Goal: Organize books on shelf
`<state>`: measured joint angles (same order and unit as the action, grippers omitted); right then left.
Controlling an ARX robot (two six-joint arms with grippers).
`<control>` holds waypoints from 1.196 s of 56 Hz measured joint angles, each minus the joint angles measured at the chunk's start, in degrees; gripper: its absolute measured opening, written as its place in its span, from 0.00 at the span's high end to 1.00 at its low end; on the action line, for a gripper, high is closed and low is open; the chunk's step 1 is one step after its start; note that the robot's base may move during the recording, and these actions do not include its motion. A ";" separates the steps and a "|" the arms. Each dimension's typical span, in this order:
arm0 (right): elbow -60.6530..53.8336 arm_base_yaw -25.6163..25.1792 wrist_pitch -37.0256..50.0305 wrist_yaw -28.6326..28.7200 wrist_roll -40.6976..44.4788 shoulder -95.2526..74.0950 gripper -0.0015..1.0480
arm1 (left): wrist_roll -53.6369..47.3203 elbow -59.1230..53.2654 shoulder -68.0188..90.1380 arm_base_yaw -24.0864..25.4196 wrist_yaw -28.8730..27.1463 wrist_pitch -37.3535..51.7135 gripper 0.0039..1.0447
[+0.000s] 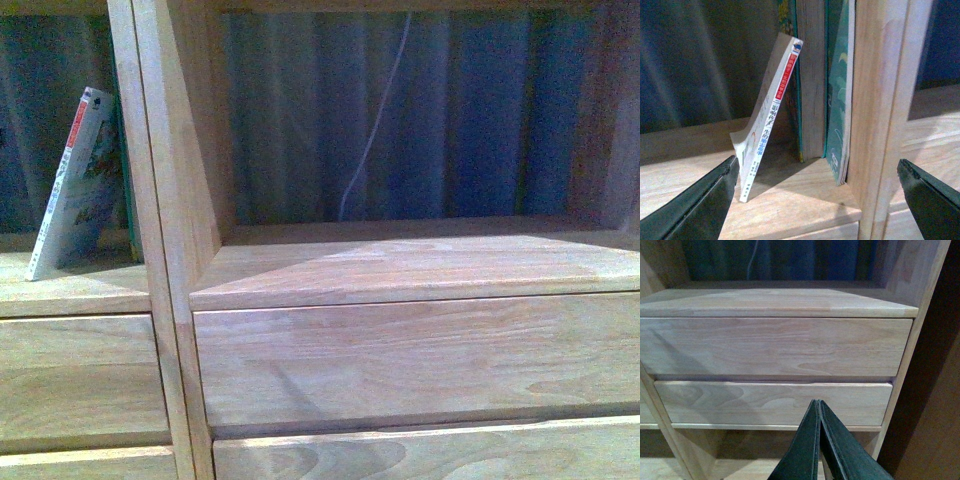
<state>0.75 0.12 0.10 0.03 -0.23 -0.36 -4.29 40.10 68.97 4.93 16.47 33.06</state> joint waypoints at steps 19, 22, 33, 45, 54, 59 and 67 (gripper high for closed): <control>0.02 0.00 0.00 0.00 0.02 0.00 0.97 | 2.99 -20.83 -31.67 14.53 14.78 -10.08 0.07; 0.02 0.00 0.00 0.00 0.00 0.00 0.97 | 3.93 -22.93 -34.53 16.26 17.31 -11.98 0.07; 0.02 0.00 0.00 -0.02 0.00 0.00 0.97 | 4.35 -31.17 -52.96 13.11 2.62 -28.61 0.30; 0.02 0.00 0.00 -0.02 0.02 0.02 0.97 | 4.35 -34.01 -63.08 6.36 -5.73 -32.81 0.68; 0.02 0.00 0.00 0.00 0.00 0.02 0.97 | 4.42 -35.56 -64.74 -1.18 -14.99 -33.42 0.93; 0.00 0.00 0.00 0.02 0.02 0.02 0.97 | 4.33 -36.00 -65.37 -4.39 -15.67 -33.44 0.98; 0.02 0.00 0.00 0.00 0.02 0.02 0.97 | 4.35 -36.81 -66.03 -4.68 -16.37 -33.44 0.98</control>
<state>0.78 0.12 0.10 0.03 -0.21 -0.34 0.05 3.29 2.94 0.25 0.10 -0.38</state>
